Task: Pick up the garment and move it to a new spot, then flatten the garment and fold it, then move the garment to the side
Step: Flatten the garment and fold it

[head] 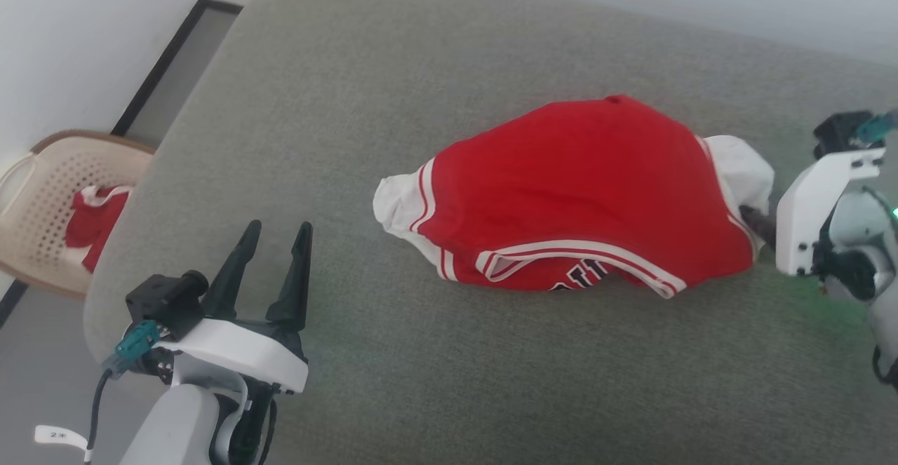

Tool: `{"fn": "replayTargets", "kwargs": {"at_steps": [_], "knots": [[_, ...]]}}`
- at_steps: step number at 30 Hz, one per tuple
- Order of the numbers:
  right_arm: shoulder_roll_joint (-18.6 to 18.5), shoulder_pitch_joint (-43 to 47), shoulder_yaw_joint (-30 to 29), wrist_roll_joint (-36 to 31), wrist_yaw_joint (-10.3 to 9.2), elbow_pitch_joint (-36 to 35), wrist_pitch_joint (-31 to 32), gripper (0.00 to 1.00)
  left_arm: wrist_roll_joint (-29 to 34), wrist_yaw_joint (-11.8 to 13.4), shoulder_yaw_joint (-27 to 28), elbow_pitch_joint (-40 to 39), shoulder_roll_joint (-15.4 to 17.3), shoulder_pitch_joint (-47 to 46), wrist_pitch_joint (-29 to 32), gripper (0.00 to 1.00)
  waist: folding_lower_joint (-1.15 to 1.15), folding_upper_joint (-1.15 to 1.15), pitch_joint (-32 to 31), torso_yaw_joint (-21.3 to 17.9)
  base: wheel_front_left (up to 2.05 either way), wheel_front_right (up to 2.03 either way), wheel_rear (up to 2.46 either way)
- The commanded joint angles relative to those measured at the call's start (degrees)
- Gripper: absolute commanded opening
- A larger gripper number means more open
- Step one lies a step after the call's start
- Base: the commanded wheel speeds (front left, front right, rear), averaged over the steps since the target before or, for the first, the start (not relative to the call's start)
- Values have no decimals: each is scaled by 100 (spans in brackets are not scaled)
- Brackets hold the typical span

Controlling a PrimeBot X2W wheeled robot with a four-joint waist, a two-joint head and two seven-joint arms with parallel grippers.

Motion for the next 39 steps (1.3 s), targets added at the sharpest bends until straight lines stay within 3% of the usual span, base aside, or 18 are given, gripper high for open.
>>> {"fn": "replayTargets", "kwargs": {"at_steps": [1,2,3,4,12,21,31,39], "knots": [[79,62,67,72,0,200,184,100,72,-44,82,-6,-59,-73,-36,100,0,0,101,98,0,0,0],[86,38,100,104,0,256,245,100,110,-65,122,-7,-98,-71,-37,100,0,0,116,110,0,0,0],[87,24,175,130,0,253,284,71,153,-100,163,-7,-136,-60,-36,100,0,0,131,117,0,0,0],[94,-2,244,166,1,212,271,0,161,-125,211,0,-184,-44,-37,100,0,0,145,116,0,0,0],[-87,-199,489,346,-4,117,116,0,334,-282,582,17,-350,83,-39,100,0,0,137,-52,0,0,0],[-462,-200,609,633,-3,-424,-43,0,528,-366,1003,-50,-314,226,-39,100,0,0,-35,-607,0,0,0],[-1158,598,98,937,-3,-1277,197,0,663,-401,1222,-92,-191,299,-40,100,0,0,-157,-1220,0,0,0],[-855,1395,-576,822,-3,-1190,159,0,626,-429,1204,-9,-199,188,-39,100,0,0,-102,-1336,0,0,0]]}}
